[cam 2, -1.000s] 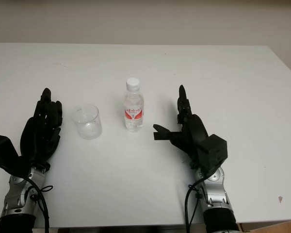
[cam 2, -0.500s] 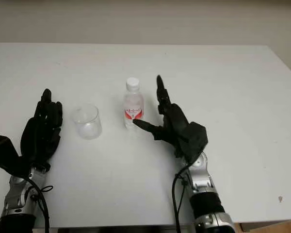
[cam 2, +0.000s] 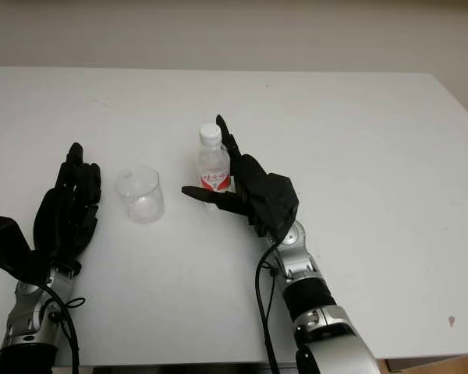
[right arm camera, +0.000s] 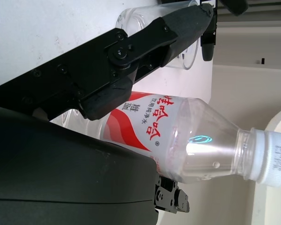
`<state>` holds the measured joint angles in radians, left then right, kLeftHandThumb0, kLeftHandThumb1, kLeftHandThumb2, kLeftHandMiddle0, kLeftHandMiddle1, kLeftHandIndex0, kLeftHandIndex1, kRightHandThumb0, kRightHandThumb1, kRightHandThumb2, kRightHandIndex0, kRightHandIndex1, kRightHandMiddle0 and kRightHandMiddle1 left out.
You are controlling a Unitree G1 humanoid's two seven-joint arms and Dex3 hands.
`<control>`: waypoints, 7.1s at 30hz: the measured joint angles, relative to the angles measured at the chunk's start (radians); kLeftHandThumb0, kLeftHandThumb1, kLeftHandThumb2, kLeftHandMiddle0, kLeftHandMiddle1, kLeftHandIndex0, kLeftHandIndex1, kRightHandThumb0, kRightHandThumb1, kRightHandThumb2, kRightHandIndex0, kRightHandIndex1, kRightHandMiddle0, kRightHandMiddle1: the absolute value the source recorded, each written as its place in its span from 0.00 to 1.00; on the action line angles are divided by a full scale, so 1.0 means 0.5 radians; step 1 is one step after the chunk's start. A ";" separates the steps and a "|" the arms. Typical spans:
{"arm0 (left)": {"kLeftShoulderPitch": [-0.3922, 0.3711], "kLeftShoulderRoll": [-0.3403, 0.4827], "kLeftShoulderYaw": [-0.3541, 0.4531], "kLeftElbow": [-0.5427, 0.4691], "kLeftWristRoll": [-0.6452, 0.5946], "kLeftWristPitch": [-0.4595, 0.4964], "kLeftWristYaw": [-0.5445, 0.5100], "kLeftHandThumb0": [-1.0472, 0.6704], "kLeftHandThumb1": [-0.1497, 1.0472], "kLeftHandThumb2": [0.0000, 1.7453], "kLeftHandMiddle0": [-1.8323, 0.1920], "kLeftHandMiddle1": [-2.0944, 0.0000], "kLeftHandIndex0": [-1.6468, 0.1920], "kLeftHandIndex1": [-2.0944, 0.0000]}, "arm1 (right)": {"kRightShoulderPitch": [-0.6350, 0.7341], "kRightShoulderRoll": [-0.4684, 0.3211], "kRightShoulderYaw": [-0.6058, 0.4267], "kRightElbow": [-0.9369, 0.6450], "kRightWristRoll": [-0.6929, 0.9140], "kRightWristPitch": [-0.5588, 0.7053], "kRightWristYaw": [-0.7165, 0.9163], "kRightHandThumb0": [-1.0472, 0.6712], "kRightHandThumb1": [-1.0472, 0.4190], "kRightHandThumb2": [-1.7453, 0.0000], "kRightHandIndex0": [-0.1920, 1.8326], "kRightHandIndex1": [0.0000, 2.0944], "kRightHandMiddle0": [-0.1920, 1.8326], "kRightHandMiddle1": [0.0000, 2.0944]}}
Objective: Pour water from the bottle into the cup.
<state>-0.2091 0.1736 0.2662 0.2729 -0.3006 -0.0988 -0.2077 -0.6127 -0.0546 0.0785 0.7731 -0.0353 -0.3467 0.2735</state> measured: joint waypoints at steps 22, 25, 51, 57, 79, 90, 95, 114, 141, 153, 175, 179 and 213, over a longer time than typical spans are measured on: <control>0.001 -0.032 0.002 -0.014 0.000 -0.020 0.018 0.21 1.00 0.27 0.98 0.97 0.97 0.97 | -0.171 0.109 -0.016 0.328 -0.133 -0.167 -0.235 0.38 0.00 0.82 0.85 1.00 0.72 1.00; 0.001 -0.032 0.002 -0.011 0.000 -0.022 0.019 0.21 1.00 0.27 0.98 0.97 0.97 0.97 | -0.179 0.099 0.016 0.337 -0.193 -0.207 -0.255 0.39 0.00 0.80 0.91 1.00 0.76 1.00; -0.021 -0.033 -0.004 0.021 0.010 -0.061 0.028 0.20 1.00 0.27 0.98 0.97 0.97 0.97 | -0.870 -0.198 0.300 0.817 -0.812 -0.276 -0.860 0.38 0.00 0.79 0.76 1.00 0.58 1.00; -0.023 -0.045 -0.004 0.020 0.009 -0.071 0.040 0.21 1.00 0.27 0.98 0.97 0.97 0.97 | -1.016 -0.252 0.511 0.956 -1.093 -0.204 -1.114 0.37 0.00 0.84 0.72 1.00 0.52 1.00; -0.047 -0.075 -0.009 0.064 0.029 -0.140 0.053 0.21 1.00 0.27 0.97 0.97 0.97 0.97 | -1.199 -0.263 1.173 1.029 -1.759 -0.086 -1.792 0.36 0.00 0.88 0.76 1.00 0.48 1.00; -0.062 -0.085 -0.009 0.084 0.032 -0.157 0.057 0.20 1.00 0.27 0.97 0.97 0.97 0.97 | -1.265 -0.263 1.362 1.044 -1.938 -0.143 -2.097 0.36 0.00 0.91 0.72 1.00 0.44 1.00; -0.068 -0.090 -0.012 0.089 0.032 -0.157 0.057 0.21 1.00 0.28 0.98 0.98 0.97 0.98 | -1.311 -0.263 1.492 1.047 -2.077 -0.073 -2.256 0.32 0.00 0.95 0.66 1.00 0.30 0.81; -0.080 -0.121 -0.008 0.105 0.027 -0.179 0.058 0.21 1.00 0.28 0.98 0.97 0.97 0.97 | -1.394 -0.261 1.745 1.086 -2.323 0.146 -2.566 0.31 0.00 0.95 0.69 1.00 0.33 0.91; -0.079 -0.106 -0.006 0.111 0.027 -0.168 0.028 0.20 1.00 0.28 0.98 0.98 0.97 0.97 | -0.599 -0.204 -0.039 0.449 0.010 -0.093 -0.424 0.39 0.00 0.77 0.75 1.00 0.59 1.00; -0.091 -0.100 -0.014 0.131 0.037 -0.143 0.004 0.19 1.00 0.29 1.00 0.98 0.99 0.98 | 0.005 -0.322 -0.316 -0.609 0.379 0.781 -0.090 0.38 0.00 0.76 0.82 1.00 0.61 1.00; -0.091 -0.096 -0.013 0.107 0.043 -0.087 0.015 0.20 1.00 0.28 0.99 0.97 0.98 0.97 | 0.290 -0.316 -0.279 -1.374 0.405 1.526 -0.093 0.38 0.00 0.76 0.90 1.00 0.70 1.00; -0.089 -0.094 -0.010 0.107 0.043 -0.087 0.013 0.20 1.00 0.28 0.99 0.97 0.98 0.97 | 0.310 -0.312 -0.240 -1.341 0.361 1.520 -0.099 0.38 0.00 0.75 0.91 1.00 0.70 1.00; -0.081 -0.042 0.007 0.120 0.010 -0.081 -0.027 0.21 1.00 0.29 0.99 0.97 0.98 0.97 | 0.579 -0.215 -0.270 -1.205 0.370 1.151 -0.084 0.35 0.00 0.80 0.80 1.00 0.58 1.00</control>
<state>-0.2496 0.1528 0.2696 0.3331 -0.2957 -0.1394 -0.2212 -0.3231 -0.1620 -0.0565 0.1707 0.1498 0.2288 0.2314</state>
